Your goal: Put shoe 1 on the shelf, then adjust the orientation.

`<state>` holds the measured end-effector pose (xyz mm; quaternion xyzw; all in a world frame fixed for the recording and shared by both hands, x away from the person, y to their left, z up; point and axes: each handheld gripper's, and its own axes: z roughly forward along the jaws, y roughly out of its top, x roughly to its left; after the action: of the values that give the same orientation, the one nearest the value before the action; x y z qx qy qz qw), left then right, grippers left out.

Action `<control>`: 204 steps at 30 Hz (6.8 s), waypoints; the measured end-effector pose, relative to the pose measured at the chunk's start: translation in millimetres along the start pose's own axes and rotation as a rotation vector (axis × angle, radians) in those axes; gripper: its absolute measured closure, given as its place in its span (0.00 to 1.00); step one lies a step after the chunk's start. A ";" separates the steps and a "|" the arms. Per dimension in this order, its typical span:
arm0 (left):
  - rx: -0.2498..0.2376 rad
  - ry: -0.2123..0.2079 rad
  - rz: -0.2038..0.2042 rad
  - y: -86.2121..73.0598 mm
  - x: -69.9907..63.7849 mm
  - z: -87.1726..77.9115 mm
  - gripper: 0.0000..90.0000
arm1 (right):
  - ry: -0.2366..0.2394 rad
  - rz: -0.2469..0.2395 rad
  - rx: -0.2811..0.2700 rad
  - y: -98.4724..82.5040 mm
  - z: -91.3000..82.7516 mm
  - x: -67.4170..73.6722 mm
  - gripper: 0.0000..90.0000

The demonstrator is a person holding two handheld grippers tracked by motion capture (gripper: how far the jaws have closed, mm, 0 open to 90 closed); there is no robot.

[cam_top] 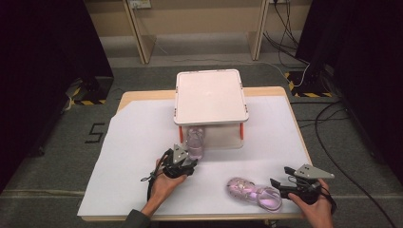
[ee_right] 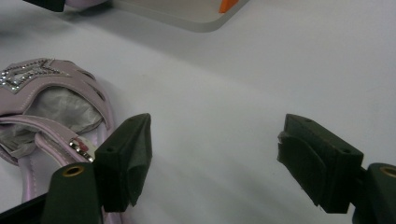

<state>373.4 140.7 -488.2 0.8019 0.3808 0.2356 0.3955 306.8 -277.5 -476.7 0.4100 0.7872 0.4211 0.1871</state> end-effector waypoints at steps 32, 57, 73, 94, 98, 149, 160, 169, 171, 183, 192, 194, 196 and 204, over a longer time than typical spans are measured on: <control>0.022 0.110 -0.023 26.6 17.3 41.3 0.66 | 0.000 -0.004 0.000 -0.2 0.3 0.1 0.29; -0.017 0.107 -0.132 27.2 19.7 27.4 0.44 | -0.004 0.000 -0.010 0.6 -1.4 -0.4 0.29; -0.044 -0.066 -0.146 3.7 -15.7 -21.4 0.31 | -0.005 0.000 -0.031 2.8 -4.4 0.7 0.29; -0.061 -0.130 -0.078 -15.8 -58.1 -44.4 0.27 | 0.031 0.011 -0.070 0.5 -21.4 11.4 0.29; -0.058 -0.141 -0.072 -17.1 -64.4 -43.4 0.27 | 0.031 0.014 -0.069 -1.3 -22.2 14.0 0.29; -0.013 -0.189 -0.014 14.0 -108.6 18.6 0.27 | 0.272 -0.118 0.054 -5.3 -25.5 73.5 0.44; -0.020 -0.213 0.015 8.2 -114.5 5.7 0.28 | 0.257 -0.051 0.073 -6.5 -26.9 74.5 0.44; -0.011 -0.228 0.030 9.4 -128.7 8.9 0.27 | 0.252 -0.048 0.068 -6.8 -27.5 77.6 0.42; -0.008 -0.225 0.033 10.8 -127.8 10.7 0.25 | 0.251 -0.043 0.069 -6.9 -28.2 78.6 0.42; -0.011 -0.174 0.046 14.9 -123.1 18.0 0.28 | 0.234 -0.022 0.076 -7.4 -30.7 81.7 0.41; -0.008 -0.167 0.050 20.6 -125.6 23.9 0.28 | 0.215 0.002 0.075 -8.7 -33.4 84.4 0.40; -0.007 -0.156 0.045 21.4 -125.4 25.8 0.28 | 0.206 0.004 0.068 -9.3 -33.9 85.4 0.40; -0.007 -0.162 0.041 21.7 -124.9 25.4 0.28 | 0.198 0.004 0.066 -9.4 -34.7 85.8 0.39; -0.014 -0.167 0.038 18.6 -115.6 11.3 0.27 | 0.154 -0.090 0.005 -5.1 -40.0 84.9 0.35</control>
<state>319.7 36.1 -488.5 0.8230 0.3296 0.1783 0.4269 228.3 -231.2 -453.5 0.3409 0.8179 0.4406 0.1436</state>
